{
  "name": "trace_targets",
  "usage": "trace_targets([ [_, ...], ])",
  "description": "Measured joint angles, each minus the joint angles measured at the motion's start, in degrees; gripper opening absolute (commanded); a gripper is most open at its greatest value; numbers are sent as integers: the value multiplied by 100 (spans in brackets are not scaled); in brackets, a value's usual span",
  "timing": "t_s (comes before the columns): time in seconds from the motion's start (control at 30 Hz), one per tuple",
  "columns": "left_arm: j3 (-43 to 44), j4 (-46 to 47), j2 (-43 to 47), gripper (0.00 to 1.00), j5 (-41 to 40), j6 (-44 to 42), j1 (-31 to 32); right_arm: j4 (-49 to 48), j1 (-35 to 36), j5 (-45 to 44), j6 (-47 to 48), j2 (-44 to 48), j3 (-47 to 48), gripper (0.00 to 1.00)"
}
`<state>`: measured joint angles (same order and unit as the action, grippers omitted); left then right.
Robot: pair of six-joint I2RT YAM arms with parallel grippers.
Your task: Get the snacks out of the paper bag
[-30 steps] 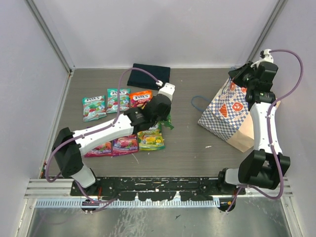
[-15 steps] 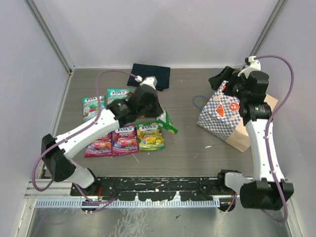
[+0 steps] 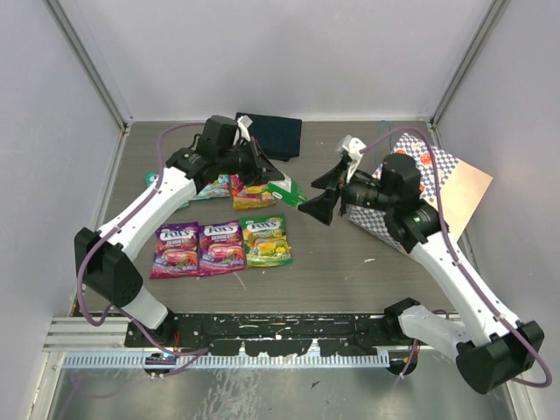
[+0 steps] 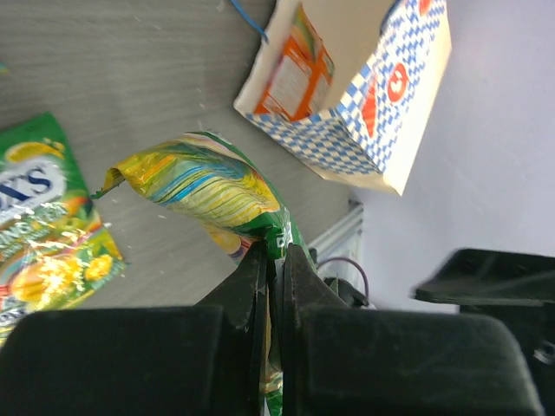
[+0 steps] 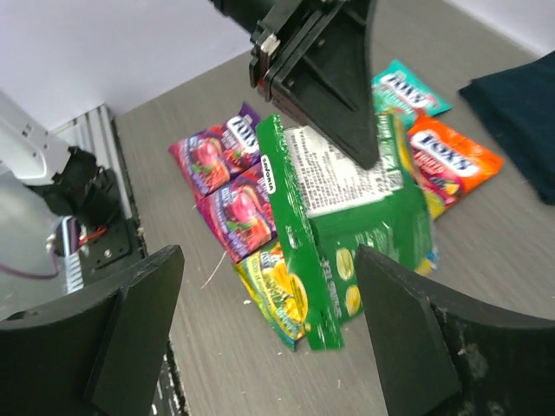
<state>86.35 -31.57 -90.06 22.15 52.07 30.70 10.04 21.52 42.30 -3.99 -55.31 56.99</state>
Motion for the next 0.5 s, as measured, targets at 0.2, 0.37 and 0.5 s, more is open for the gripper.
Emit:
trace_targets([
  [0.2, 0, 162, -46, 0, 520, 168, 31, 476, 422, 164, 564, -890, 487, 70],
  [0.37, 0, 199, -46, 0, 588, 177, -2, 713, 678, 173, 817, -1145, 619, 65],
  [0.5, 0, 199, -46, 0, 608, 173, -24, 881, 769, 170, 909, -1250, 743, 51],
])
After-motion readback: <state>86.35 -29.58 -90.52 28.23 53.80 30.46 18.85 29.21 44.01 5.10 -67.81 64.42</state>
